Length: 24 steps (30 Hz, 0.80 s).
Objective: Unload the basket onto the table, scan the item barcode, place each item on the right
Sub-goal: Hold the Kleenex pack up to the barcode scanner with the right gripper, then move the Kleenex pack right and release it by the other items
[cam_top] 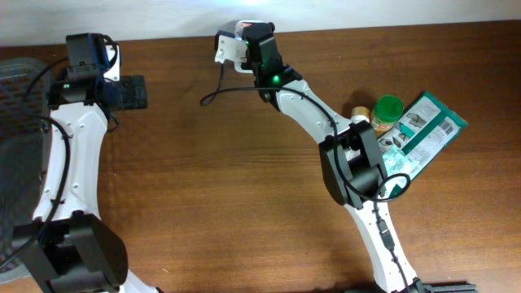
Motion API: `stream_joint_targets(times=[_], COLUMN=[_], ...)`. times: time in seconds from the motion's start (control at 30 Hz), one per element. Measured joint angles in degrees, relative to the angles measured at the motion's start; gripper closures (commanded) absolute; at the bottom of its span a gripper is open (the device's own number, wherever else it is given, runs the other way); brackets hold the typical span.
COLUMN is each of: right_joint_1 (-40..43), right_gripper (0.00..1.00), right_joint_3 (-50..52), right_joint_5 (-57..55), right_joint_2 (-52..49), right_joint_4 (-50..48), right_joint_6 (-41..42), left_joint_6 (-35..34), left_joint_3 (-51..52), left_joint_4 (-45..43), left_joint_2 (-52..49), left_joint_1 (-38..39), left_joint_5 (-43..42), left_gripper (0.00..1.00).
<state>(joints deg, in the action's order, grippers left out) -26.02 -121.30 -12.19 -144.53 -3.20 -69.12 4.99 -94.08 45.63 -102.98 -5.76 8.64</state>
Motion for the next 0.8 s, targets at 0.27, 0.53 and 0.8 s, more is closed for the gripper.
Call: stream_joint_targets(times=[0.27,0.53,0.8], right_joint_1=[-0.4,-3.7,5.5], right_gripper=[0.96,0.96,0.96], right_joint_3=[0.0,-1.1,6.3], right_joint_5=[-3.9,-5.8,-3.5], right_joint_2=[-0.1,25.7,34.3], right_joint_4=[-0.9,45.2,93.1], right_joint_6=[5.0,60.6,90.3], left_joint_6=[0.0,0.0,0.0], left_joint_3=[0.0,0.0,0.0], left_joint_4=[0.0,0.0,0.0], left_joint_2=[0.0,0.0,-0.1], left_joint_1=[0.0,0.0,0.0], left_joint_5=[0.0,0.0,0.0], left_gripper=[0.01,0.01,0.01])
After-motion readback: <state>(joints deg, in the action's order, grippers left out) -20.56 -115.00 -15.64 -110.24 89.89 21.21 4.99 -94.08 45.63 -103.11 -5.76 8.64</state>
